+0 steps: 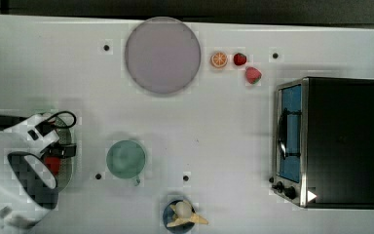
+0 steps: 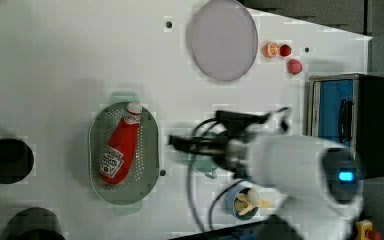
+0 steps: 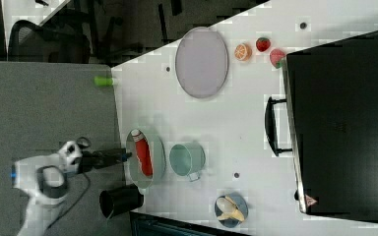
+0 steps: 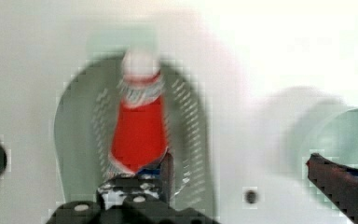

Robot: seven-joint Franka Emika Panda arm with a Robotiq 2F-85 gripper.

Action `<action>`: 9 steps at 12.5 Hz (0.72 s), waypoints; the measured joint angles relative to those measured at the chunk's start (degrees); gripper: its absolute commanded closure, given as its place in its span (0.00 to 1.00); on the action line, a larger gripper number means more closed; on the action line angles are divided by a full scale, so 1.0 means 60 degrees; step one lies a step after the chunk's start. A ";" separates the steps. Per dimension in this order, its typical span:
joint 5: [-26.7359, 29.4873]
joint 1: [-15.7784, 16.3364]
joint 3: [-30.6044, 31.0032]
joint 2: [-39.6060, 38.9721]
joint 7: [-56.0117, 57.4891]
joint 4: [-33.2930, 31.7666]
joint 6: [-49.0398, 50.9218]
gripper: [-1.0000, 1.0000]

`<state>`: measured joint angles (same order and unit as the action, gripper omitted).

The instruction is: Pick Ketchup from the table and place it in strainer.

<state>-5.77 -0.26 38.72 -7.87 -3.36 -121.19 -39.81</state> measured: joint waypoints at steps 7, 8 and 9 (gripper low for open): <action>0.1073 -0.1267 -0.2061 0.2623 -0.0005 0.1408 0.3082 0.00; 0.1113 -0.1422 -0.2558 0.2718 -0.0005 0.1389 0.3168 0.00; 0.1149 -0.1528 -0.3096 0.2732 -0.0006 0.1362 0.3182 0.00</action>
<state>1.13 -9.43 20.14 8.53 -3.39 -113.02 -20.72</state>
